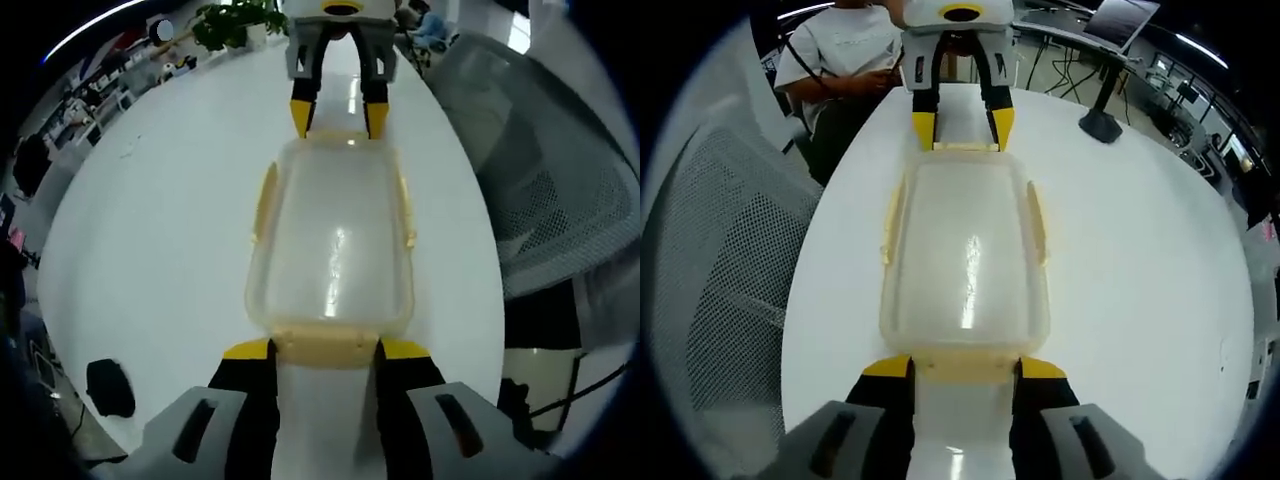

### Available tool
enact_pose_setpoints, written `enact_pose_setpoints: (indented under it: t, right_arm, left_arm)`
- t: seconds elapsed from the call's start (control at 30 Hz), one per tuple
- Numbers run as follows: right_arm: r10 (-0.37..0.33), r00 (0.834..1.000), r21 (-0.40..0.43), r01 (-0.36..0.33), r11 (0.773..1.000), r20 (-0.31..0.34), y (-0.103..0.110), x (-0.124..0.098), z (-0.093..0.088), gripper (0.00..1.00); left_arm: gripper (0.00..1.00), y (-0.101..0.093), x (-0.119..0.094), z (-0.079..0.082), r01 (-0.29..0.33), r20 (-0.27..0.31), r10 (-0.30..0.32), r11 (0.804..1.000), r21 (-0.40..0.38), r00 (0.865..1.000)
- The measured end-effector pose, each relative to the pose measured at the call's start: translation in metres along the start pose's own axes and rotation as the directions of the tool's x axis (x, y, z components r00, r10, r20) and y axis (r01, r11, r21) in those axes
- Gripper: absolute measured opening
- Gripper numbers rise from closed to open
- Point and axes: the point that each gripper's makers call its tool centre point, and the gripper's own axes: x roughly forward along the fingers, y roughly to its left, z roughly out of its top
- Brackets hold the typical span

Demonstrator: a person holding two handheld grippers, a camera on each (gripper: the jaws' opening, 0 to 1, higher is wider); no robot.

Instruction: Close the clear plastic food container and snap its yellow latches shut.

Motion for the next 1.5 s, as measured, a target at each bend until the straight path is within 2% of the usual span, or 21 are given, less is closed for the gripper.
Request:
enact_pose_setpoints:
  t: [0.23, 0.47, 0.63, 1.2, 1.5]
  right_arm:
    - [-0.011, 1.000, -0.003, 0.011, 1.000, 0.012, -0.005, -0.010, 0.003, 0.34]
    - [-0.026, 0.999, 0.006, 0.026, 1.000, 0.032, -0.008, -0.022, 0.005, 0.34]
    - [-0.043, 0.997, 0.003, 0.043, 0.999, 0.061, -0.010, -0.032, 0.010, 0.34]
    - [-0.069, 0.995, -0.014, 0.070, 0.997, 0.073, -0.013, -0.053, 0.008, 0.34]
    - [-0.081, 0.994, -0.028, 0.083, 0.996, 0.069, -0.017, -0.066, 0.000, 0.34]
  left_arm:
    - [0.35, 0.005, -0.008, 0.004, -0.008, 0.003, 0.008, 1.000, -0.019, 1.000]
    - [0.35, 0.009, -0.019, 0.011, -0.028, -0.009, 0.028, 1.000, 0.008, 1.000]
    - [0.35, 0.014, -0.028, 0.015, -0.067, -0.027, 0.068, 0.997, 0.037, 0.997]
    - [0.36, 0.016, -0.039, 0.031, -0.097, -0.030, 0.098, 0.994, 0.041, 0.995]
    - [0.36, 0.017, -0.042, 0.047, -0.113, -0.041, 0.115, 0.993, 0.047, 0.993]
